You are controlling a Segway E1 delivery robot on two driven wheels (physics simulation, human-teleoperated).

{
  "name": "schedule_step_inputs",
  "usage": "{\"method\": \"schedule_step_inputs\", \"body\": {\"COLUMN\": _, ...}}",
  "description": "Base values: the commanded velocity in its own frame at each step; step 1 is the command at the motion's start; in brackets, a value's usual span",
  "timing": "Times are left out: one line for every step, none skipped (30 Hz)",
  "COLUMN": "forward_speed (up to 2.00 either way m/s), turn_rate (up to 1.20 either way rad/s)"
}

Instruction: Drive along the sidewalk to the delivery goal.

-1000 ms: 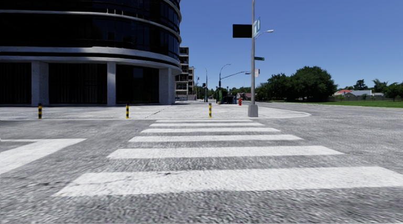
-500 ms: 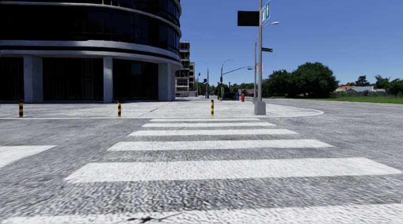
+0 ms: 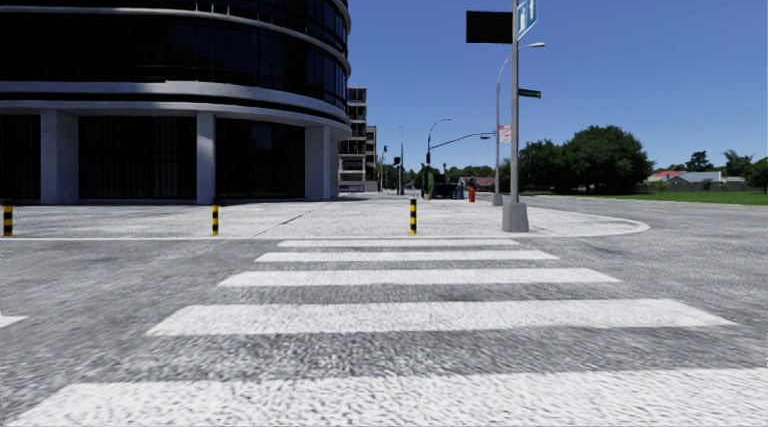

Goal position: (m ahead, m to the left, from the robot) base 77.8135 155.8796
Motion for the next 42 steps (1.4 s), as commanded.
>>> {"method": "schedule_step_inputs", "body": {"forward_speed": 1.54, "turn_rate": 0.12}}
{"method": "schedule_step_inputs", "body": {"forward_speed": 1.52, "turn_rate": 0.12}}
{"method": "schedule_step_inputs", "body": {"forward_speed": 1.5, "turn_rate": 0.12}}
{"method": "schedule_step_inputs", "body": {"forward_speed": 1.49, "turn_rate": 0.13}}
{"method": "schedule_step_inputs", "body": {"forward_speed": 1.49, "turn_rate": 0.13}}
{"method": "schedule_step_inputs", "body": {"forward_speed": 1.49, "turn_rate": 0.13}}
{"method": "schedule_step_inputs", "body": {"forward_speed": 1.48, "turn_rate": 0.13}}
{"method": "schedule_step_inputs", "body": {"forward_speed": 1.47, "turn_rate": 0.13}}
{"method": "schedule_step_inputs", "body": {"forward_speed": 1.41, "turn_rate": 0.13}}
{"method": "schedule_step_inputs", "body": {"forward_speed": 1.41, "turn_rate": 0.13}}
{"method": "schedule_step_inputs", "body": {"forward_speed": 1.37, "turn_rate": 0.15}}
{"method": "schedule_step_inputs", "body": {"forward_speed": 1.32, "turn_rate": 0.16}}
{"method": "schedule_step_inputs", "body": {"forward_speed": 1.32, "turn_rate": 0.16}}
{"method": "schedule_step_inputs", "body": {"forward_speed": 2.0, "turn_rate": 0.16}}
{"method": "schedule_step_inputs", "body": {"forward_speed": 2.0, "turn_rate": 0.16}}
{"method": "schedule_step_inputs", "body": {"forward_speed": 2.0, "turn_rate": 0.14}}
{"method": "schedule_step_inputs", "body": {"forward_speed": 2.0, "turn_rate": 0.13}}
{"method": "schedule_step_inputs", "body": {"forward_speed": 2.0, "turn_rate": 0.13}}
{"method": "schedule_step_inputs", "body": {"forward_speed": 2.0, "turn_rate": 0.13}}
{"method": "schedule_step_inputs", "body": {"forward_speed": 2.0, "turn_rate": 0.13}}
{"method": "schedule_step_inputs", "body": {"forward_speed": 2.0, "turn_rate": 0.13}}
{"method": "schedule_step_inputs", "body": {"forward_speed": 2.0, "turn_rate": 0.16}}
{"method": "schedule_step_inputs", "body": {"forward_speed": 2.0, "turn_rate": 0.22}}
{"method": "schedule_step_inputs", "body": {"forward_speed": 2.0, "turn_rate": 0.24}}
{"method": "schedule_step_inputs", "body": {"forward_speed": 2.0, "turn_rate": 0.24}}
{"method": "schedule_step_inputs", "body": {"forward_speed": 2.0, "turn_rate": 0.25}}
{"method": "schedule_step_inputs", "body": {"forward_speed": 2.0, "turn_rate": 0.0}}
{"method": "schedule_step_inputs", "body": {"forward_speed": 2.0, "turn_rate": 0.0}}
{"method": "schedule_step_inputs", "body": {"forward_speed": 2.0, "turn_rate": 0.0}}
{"method": "schedule_step_inputs", "body": {"forward_speed": 2.0, "turn_rate": 0.0}}
{"method": "schedule_step_inputs", "body": {"forward_speed": 2.0, "turn_rate": 0.0}}
{"method": "schedule_step_inputs", "body": {"forward_speed": 2.0, "turn_rate": 0.0}}
{"method": "schedule_step_inputs", "body": {"forward_speed": 2.0, "turn_rate": 0.0}}
{"method": "schedule_step_inputs", "body": {"forward_speed": 2.0, "turn_rate": 0.0}}
{"method": "schedule_step_inputs", "body": {"forward_speed": 2.0, "turn_rate": 0.0}}
{"method": "schedule_step_inputs", "body": {"forward_speed": 2.0, "turn_rate": 0.0}}
{"method": "schedule_step_inputs", "body": {"forward_speed": 2.0, "turn_rate": 0.0}}
{"method": "schedule_step_inputs", "body": {"forward_speed": 2.0, "turn_rate": 0.0}}
{"method": "schedule_step_inputs", "body": {"forward_speed": 2.0, "turn_rate": 0.0}}
{"method": "schedule_step_inputs", "body": {"forward_speed": 2.0, "turn_rate": 0.0}}
{"method": "schedule_step_inputs", "body": {"forward_speed": 2.0, "turn_rate": 0.0}}
{"method": "schedule_step_inputs", "body": {"forward_speed": 2.0, "turn_rate": 0.0}}
